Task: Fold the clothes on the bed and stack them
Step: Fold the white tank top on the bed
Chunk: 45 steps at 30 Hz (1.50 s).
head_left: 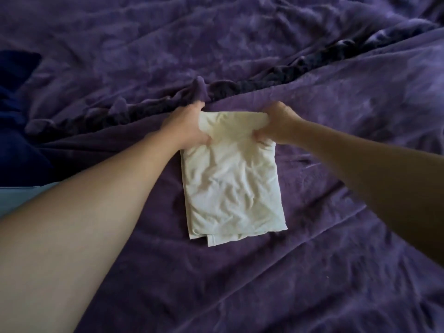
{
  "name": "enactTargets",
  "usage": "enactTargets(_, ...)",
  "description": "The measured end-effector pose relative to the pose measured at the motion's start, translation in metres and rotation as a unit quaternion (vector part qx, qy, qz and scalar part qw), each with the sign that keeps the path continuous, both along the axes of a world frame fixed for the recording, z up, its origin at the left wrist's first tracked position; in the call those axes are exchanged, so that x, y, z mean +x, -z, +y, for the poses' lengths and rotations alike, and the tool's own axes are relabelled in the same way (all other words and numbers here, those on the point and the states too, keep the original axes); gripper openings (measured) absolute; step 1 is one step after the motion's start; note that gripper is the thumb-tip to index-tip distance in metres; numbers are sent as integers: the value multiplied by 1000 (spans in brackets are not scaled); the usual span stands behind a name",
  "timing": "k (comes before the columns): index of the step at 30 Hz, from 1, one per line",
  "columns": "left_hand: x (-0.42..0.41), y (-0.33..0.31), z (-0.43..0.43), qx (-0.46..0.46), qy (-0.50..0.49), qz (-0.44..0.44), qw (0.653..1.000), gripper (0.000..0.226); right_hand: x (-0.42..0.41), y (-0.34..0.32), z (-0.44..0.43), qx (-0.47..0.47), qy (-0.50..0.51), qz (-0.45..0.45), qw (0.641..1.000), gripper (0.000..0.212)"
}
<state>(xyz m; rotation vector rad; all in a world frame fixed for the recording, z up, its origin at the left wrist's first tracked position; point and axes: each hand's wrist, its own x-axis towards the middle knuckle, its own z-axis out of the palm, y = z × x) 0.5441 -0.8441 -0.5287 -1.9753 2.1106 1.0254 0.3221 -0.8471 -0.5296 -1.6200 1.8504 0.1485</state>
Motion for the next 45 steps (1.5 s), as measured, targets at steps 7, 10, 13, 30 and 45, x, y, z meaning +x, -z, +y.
enactTargets(7,-19,-102,39,-15,39,44,998,28,-46,-105,68,-57,-62,-119,989,35)
enactTargets(10,-44,-159,63,-44,59,76,994,28,-84,-149,104,-96,-54,-160,981,34)
enactTargets(13,-88,-206,89,-84,73,96,989,20,-128,-195,134,-159,-42,-168,972,33)
enactTargets(30,-513,-349,213,-126,120,270,947,25,-553,-398,261,-204,2,-33,978,13)
enactTargets(45,-706,-231,184,48,33,313,948,7,-714,-285,214,-123,108,97,982,18)
